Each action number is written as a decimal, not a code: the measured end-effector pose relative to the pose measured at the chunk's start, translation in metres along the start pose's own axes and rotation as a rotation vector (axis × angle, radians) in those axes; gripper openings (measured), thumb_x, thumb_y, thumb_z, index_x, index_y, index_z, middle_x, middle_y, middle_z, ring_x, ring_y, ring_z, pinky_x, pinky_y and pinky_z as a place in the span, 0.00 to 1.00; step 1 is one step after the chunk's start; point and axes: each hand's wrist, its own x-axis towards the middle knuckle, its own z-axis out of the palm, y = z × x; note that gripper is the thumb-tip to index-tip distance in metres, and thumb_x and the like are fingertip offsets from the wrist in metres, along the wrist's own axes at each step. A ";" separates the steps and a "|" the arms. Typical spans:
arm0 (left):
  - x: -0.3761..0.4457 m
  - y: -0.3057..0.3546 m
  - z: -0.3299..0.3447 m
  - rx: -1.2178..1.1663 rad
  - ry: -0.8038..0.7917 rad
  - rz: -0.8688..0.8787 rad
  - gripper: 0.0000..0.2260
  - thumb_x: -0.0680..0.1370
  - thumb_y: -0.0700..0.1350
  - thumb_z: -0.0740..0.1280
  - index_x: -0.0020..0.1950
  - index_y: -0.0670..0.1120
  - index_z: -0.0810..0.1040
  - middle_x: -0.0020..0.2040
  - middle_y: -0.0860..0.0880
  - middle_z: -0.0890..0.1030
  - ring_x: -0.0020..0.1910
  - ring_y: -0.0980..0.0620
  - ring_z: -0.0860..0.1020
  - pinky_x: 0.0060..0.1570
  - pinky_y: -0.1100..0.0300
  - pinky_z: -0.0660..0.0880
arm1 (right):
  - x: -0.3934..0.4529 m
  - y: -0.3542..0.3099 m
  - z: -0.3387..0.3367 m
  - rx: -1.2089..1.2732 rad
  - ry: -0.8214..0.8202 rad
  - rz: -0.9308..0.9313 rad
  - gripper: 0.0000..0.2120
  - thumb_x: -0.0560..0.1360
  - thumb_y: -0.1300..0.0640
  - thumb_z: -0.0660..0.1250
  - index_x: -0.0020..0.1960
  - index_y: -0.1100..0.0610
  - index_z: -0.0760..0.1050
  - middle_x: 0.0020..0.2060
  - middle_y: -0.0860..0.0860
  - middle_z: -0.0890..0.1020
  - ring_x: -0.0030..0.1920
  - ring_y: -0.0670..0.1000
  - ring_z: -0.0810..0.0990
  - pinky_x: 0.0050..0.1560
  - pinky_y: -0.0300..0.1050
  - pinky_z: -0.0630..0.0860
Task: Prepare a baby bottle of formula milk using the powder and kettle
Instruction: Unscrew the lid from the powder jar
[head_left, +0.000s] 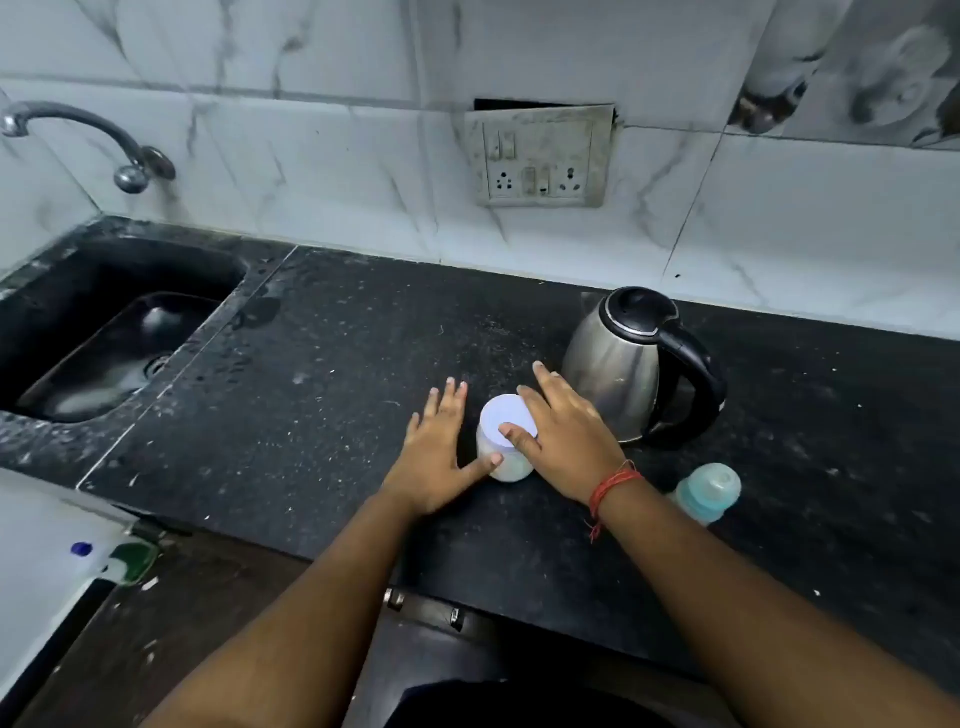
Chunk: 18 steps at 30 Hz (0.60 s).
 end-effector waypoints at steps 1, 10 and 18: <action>0.000 -0.001 0.004 -0.079 -0.042 0.003 0.53 0.72 0.73 0.66 0.85 0.52 0.39 0.85 0.54 0.40 0.84 0.51 0.39 0.83 0.44 0.45 | 0.002 0.001 0.001 0.023 -0.029 0.007 0.43 0.74 0.28 0.43 0.76 0.54 0.66 0.80 0.55 0.60 0.79 0.57 0.60 0.75 0.56 0.63; 0.009 0.008 0.029 -0.399 -0.142 -0.078 0.56 0.70 0.56 0.80 0.85 0.56 0.43 0.79 0.58 0.66 0.76 0.59 0.67 0.72 0.61 0.67 | 0.019 -0.012 0.004 -0.166 -0.042 -0.005 0.40 0.71 0.31 0.67 0.73 0.55 0.67 0.63 0.52 0.75 0.63 0.57 0.73 0.61 0.54 0.73; 0.012 0.016 0.042 -0.540 -0.045 -0.027 0.39 0.71 0.39 0.81 0.71 0.63 0.63 0.68 0.61 0.73 0.65 0.70 0.73 0.60 0.70 0.73 | 0.013 -0.013 0.012 -0.149 0.004 0.055 0.38 0.67 0.29 0.66 0.65 0.56 0.73 0.57 0.51 0.75 0.57 0.56 0.74 0.56 0.52 0.74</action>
